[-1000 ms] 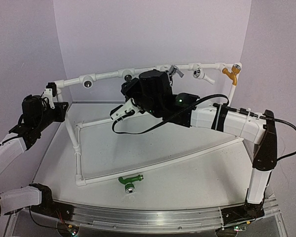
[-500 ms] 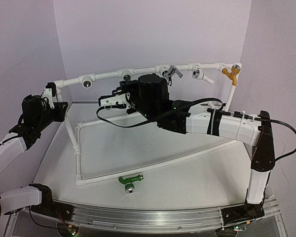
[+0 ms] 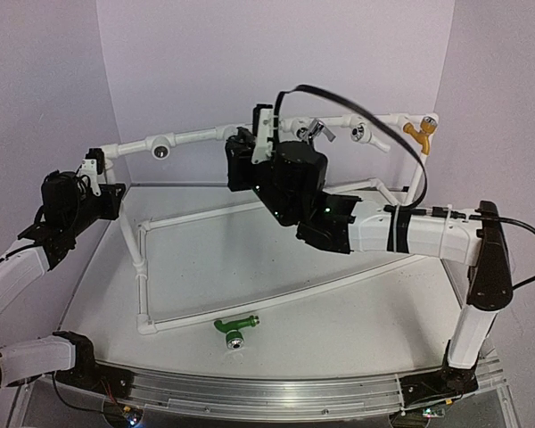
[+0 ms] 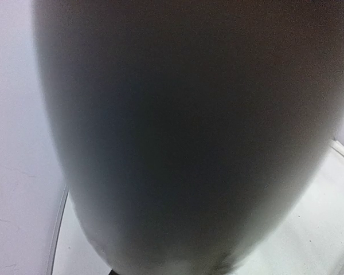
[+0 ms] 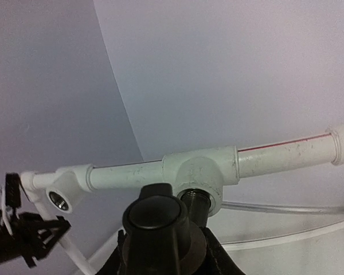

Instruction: Install the water faucets

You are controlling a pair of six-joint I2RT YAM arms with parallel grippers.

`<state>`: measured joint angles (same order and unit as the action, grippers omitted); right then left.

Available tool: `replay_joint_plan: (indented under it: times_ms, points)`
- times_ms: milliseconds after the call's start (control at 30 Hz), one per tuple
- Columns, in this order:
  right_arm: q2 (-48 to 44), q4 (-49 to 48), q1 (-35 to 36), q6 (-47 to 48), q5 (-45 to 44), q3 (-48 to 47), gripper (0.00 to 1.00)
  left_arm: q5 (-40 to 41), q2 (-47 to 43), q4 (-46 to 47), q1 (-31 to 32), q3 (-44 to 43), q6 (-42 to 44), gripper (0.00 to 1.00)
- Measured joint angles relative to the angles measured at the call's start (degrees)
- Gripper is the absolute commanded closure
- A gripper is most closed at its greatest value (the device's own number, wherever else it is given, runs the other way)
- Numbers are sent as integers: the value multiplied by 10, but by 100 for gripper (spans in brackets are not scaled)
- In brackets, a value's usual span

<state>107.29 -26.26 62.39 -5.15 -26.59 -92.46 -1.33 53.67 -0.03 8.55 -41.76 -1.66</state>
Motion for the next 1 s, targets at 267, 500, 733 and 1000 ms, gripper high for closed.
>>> replay_joint_plan:
  times_ms: [267,500,733,1000]
  points:
    - [-25,-43,-22,-223,54,51,41,-9,0,0,5,0,0,100]
    - [-74,-45,-45,-209,132,130,21,-10,0,0,4,0,-1,100]
    - [-180,-15,-46,-105,228,257,13,-10,0,0,3,0,-3,100]
    - [-231,195,7,227,297,265,7,-11,0,0,2,0,-2,100]
